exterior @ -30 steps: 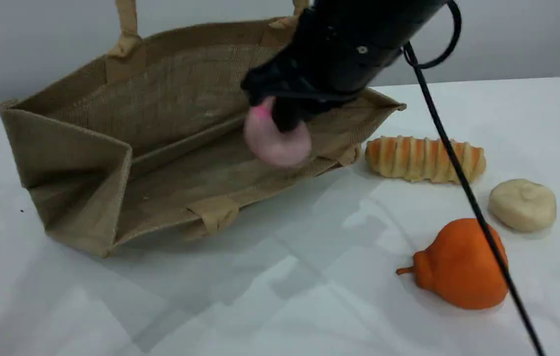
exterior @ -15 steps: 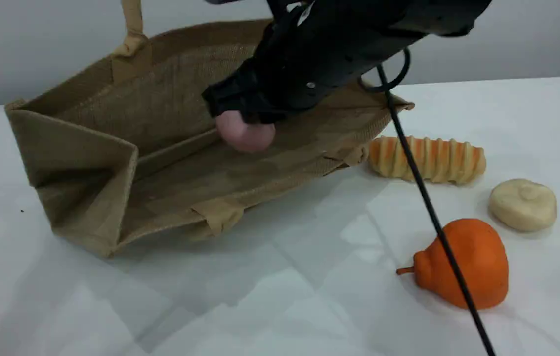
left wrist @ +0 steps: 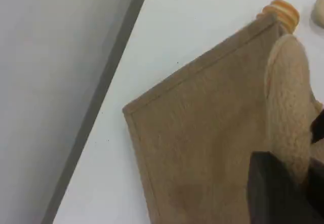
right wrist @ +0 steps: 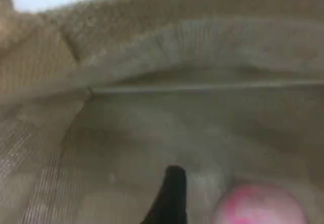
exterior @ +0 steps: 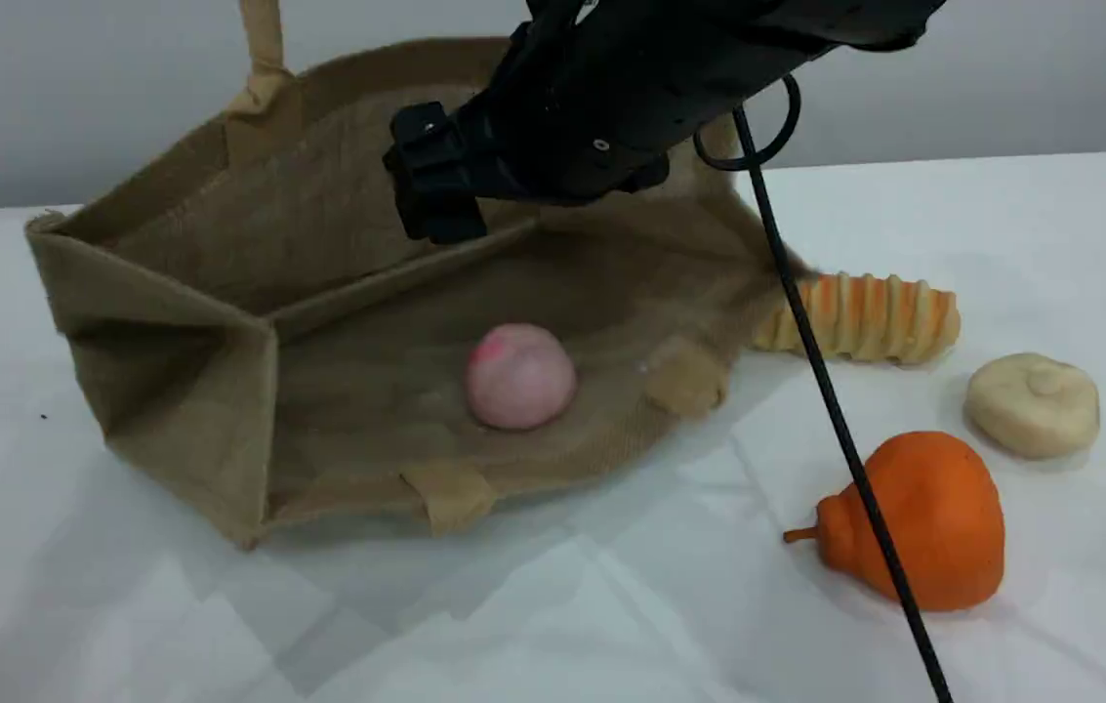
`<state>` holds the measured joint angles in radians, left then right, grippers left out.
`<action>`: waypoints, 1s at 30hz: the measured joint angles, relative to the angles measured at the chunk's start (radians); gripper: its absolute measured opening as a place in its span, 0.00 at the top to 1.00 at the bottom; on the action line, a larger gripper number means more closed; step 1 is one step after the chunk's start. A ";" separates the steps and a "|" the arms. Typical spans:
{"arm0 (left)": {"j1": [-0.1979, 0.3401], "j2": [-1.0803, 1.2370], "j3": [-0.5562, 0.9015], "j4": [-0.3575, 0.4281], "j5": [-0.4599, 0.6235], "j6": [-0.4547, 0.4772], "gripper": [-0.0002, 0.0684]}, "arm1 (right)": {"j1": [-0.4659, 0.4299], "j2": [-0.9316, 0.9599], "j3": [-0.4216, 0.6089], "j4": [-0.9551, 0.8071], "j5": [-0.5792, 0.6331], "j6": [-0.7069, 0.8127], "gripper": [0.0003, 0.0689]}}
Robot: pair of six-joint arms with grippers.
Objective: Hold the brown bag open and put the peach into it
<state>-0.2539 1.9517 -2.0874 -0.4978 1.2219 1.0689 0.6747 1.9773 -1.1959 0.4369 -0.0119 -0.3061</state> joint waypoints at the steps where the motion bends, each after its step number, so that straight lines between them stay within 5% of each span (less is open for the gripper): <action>1: 0.000 0.000 0.000 0.000 0.000 0.000 0.87 | -0.008 -0.010 0.001 -0.005 0.012 -0.014 0.02; 11: 0.000 0.000 0.000 0.003 0.000 0.000 0.87 | -0.172 -0.160 0.001 -0.025 0.208 -0.070 0.13; 20: 0.000 0.000 0.000 0.002 -0.001 0.000 0.87 | -0.375 -0.222 0.001 -0.032 0.337 -0.070 0.14; 30: 0.000 0.000 0.000 -0.001 -0.001 -0.001 0.83 | -0.426 -0.225 0.001 -0.075 0.355 -0.070 0.14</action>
<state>-0.2539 1.9517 -2.0874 -0.4989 1.2209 1.0678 0.2485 1.7526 -1.1949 0.3623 0.3430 -0.3766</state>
